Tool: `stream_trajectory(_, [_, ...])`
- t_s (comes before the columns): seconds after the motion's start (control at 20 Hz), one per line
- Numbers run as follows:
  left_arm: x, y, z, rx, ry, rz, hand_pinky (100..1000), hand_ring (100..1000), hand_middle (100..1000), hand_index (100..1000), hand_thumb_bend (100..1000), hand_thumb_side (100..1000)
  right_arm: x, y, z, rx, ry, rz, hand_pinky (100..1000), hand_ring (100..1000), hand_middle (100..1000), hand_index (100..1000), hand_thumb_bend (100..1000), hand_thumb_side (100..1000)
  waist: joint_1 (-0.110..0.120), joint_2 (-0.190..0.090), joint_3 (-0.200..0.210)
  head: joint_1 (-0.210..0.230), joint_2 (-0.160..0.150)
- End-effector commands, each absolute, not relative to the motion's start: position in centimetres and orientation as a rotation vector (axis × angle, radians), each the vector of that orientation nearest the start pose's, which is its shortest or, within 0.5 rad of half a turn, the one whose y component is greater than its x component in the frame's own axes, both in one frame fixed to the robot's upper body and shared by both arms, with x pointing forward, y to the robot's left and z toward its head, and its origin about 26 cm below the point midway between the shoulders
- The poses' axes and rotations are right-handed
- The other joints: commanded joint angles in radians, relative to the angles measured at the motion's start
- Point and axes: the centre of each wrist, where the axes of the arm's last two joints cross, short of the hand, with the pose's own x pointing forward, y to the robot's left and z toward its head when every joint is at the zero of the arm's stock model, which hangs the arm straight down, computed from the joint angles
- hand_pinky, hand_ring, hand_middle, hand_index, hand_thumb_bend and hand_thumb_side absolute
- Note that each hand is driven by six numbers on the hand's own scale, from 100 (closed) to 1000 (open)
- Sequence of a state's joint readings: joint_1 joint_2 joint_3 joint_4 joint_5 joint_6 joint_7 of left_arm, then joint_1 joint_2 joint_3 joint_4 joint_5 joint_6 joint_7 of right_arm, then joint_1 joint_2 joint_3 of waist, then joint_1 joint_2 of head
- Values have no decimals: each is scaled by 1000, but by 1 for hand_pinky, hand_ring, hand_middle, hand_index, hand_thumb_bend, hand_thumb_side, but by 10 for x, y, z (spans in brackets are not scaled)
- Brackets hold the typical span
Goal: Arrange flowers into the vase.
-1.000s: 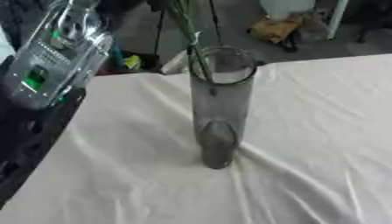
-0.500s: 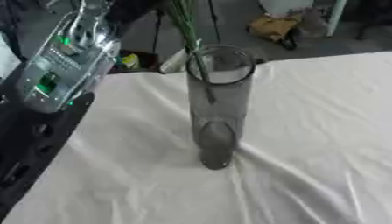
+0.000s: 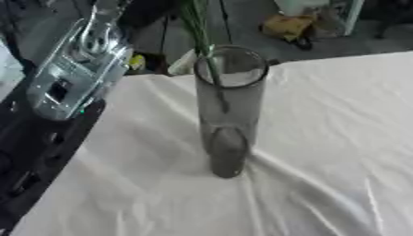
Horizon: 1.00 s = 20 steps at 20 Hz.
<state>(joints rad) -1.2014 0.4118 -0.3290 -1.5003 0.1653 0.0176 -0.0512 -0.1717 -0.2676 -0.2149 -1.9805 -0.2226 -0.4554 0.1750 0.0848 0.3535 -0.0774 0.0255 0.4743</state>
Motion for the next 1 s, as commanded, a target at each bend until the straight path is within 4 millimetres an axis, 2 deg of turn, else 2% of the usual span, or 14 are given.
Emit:
stream_trajectory(0.05, [378, 124, 392, -93, -2516, -922, 100, 100, 100, 385, 100, 573, 282, -317, 177, -55, -2644, 292, 811, 986, 309, 492, 100, 1000, 12, -2, -1, 3, -8])
stream_trajectory(0.25, [379, 122, 390, -102, -2523, -934, 100, 100, 100, 411, 100, 567, 282, -317, 178, -53, -2644, 294, 812, 987, 309, 493, 100, 1000, 12, -1, -1, 4, -8])
stream_trajectory(0.55, [383, 121, 385, -109, -2524, -957, 100, 100, 204, 437, 100, 548, 282, -316, 178, -50, -2646, 296, 812, 988, 309, 493, 100, 1000, 10, 3, 1, 6, -11])
stream_trajectory(0.8, [385, 120, 383, -130, -2527, -953, 100, 114, 217, 436, 100, 548, 283, -316, 178, -48, -2649, 296, 813, 989, 309, 493, 100, 1000, 7, 7, 3, 6, -14])
stream_trajectory(1.0, [386, 120, 380, -128, -2528, -983, 100, 210, 303, 449, 100, 543, 283, -315, 178, -46, -2652, 299, 813, 990, 308, 494, 100, 1000, 5, 11, 4, 5, -16])
